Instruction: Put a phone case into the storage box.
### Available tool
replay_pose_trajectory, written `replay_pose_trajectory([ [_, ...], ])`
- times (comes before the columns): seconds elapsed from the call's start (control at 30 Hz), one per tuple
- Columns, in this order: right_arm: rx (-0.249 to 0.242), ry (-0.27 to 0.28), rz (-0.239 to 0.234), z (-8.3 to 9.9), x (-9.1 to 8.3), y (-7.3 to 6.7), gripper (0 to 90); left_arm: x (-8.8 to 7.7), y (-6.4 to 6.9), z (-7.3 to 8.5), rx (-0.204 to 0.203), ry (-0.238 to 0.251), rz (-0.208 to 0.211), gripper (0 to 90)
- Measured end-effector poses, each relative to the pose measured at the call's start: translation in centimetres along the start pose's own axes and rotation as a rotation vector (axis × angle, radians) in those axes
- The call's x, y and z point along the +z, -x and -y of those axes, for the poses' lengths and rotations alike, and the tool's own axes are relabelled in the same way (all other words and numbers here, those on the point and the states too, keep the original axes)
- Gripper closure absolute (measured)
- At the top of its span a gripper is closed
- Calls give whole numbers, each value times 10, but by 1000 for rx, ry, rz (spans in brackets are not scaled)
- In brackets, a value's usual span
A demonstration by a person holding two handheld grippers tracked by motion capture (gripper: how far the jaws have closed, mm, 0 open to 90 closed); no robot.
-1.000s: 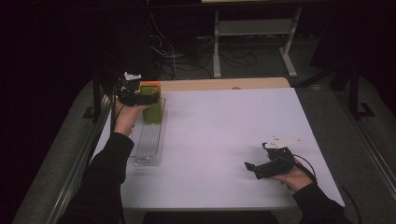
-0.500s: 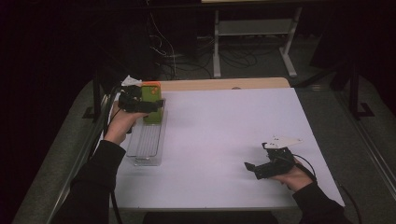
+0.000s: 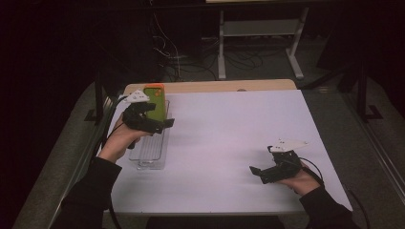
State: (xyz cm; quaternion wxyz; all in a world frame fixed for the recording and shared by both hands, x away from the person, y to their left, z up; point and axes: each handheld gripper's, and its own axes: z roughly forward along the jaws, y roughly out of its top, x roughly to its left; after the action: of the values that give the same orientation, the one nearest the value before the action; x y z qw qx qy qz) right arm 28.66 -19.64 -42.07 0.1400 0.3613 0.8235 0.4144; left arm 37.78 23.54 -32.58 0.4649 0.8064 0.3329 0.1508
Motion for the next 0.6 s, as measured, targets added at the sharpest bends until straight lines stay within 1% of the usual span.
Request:
replay_pose_trajectory([
  [0.03,-2,2,1,0,0,0,0,-1,3,2,16,-8,8,0],
  [0.13,-5,0,0,0,0,0,0,-3,10,10,39,-11,27,0],
  [0.27,-7,-1,-5,0,0,-1,0,-6,18,20,52,-12,44,0],
  [0.4,-8,4,-14,-1,-1,-1,0,-9,25,32,56,-4,60,0],
  [0.5,-11,6,-13,-1,-2,-1,0,-11,29,41,69,-8,68,0],
  [0.53,-11,9,-14,-1,-2,-1,0,-11,30,44,64,-13,71,0],
  [0.57,-10,9,-14,-1,-3,-1,0,-11,31,47,72,-10,72,0],
  [0.6,-13,9,-11,-1,-3,-1,0,-11,32,49,72,-21,71,0],
])
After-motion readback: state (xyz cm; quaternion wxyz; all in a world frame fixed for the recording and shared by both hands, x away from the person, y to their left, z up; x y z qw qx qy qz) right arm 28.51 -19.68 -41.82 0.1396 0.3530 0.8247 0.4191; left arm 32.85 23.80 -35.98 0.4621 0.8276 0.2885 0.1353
